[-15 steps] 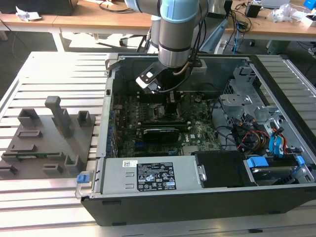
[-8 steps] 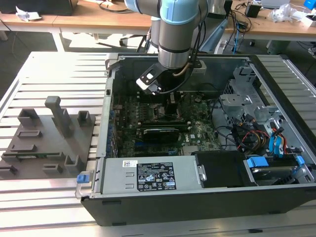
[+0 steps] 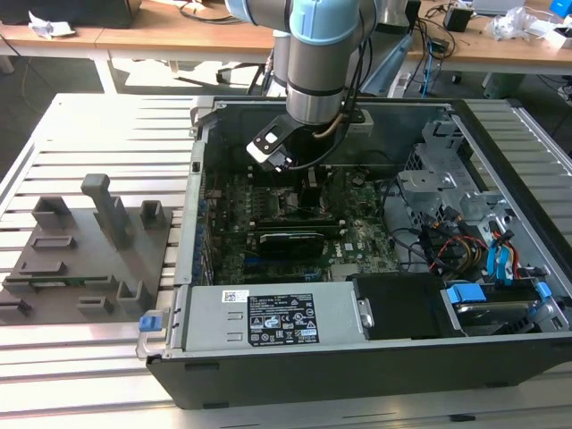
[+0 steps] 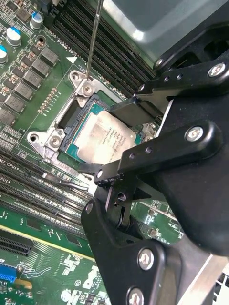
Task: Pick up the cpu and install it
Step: 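Place the cpu into insertion slot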
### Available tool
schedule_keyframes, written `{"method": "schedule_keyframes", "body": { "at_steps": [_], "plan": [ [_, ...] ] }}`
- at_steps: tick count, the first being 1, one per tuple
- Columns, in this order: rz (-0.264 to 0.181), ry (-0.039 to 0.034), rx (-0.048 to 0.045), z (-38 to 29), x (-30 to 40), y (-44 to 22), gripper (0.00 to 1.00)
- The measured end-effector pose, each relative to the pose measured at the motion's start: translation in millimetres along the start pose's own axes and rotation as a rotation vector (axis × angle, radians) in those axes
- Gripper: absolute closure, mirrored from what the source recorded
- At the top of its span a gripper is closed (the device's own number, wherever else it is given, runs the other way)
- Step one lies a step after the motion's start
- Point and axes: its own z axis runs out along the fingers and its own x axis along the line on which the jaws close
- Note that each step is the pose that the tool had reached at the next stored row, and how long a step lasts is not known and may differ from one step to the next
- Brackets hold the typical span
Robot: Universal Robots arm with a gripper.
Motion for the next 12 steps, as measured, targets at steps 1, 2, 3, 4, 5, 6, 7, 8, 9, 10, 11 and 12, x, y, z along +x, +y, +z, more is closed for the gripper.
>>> {"method": "schedule_keyframes", "body": {
  "at_steps": [1,2,3,4,5,6,7,8,9,10,11,12],
  "plan": [
    [0.0,0.0002,-0.0004,0.1,0.0,0.1,0.44],
    [0.0,0.0002,-0.0003,0.2,0.1,0.1,0.44],
    [0.0,0.0,-0.0002,0.2,0.1,0.0,0.38],
    [0.0,-0.0002,0.0,0.1,0.0,0.0,0.38],
    [0.0,-0.0004,0.0001,0.1,0.0,0.0,0.38],
    [0.0,-0.0004,0.0,0.1,0.0,0.0,0.38],
    [0.0,-0.0004,0.0001,-2.0,-0.2,0.0,0.38],
    [0.0,-0.0004,0.0001,-3.8,-0.2,0.0,0.38],
    [0.0,-0.0002,0.0,-3.7,-0.2,-0.1,0.38],
    [0.001,-0.0001,0.0,-3.7,-0.2,-0.4,0.38],
    [0.001,-0.0002,0.0002,-3.7,-0.2,-1.6,0.38],
    [0.001,0.0001,0.0001,-3.7,-0.2,-2.3,0.38]
  ]
}}
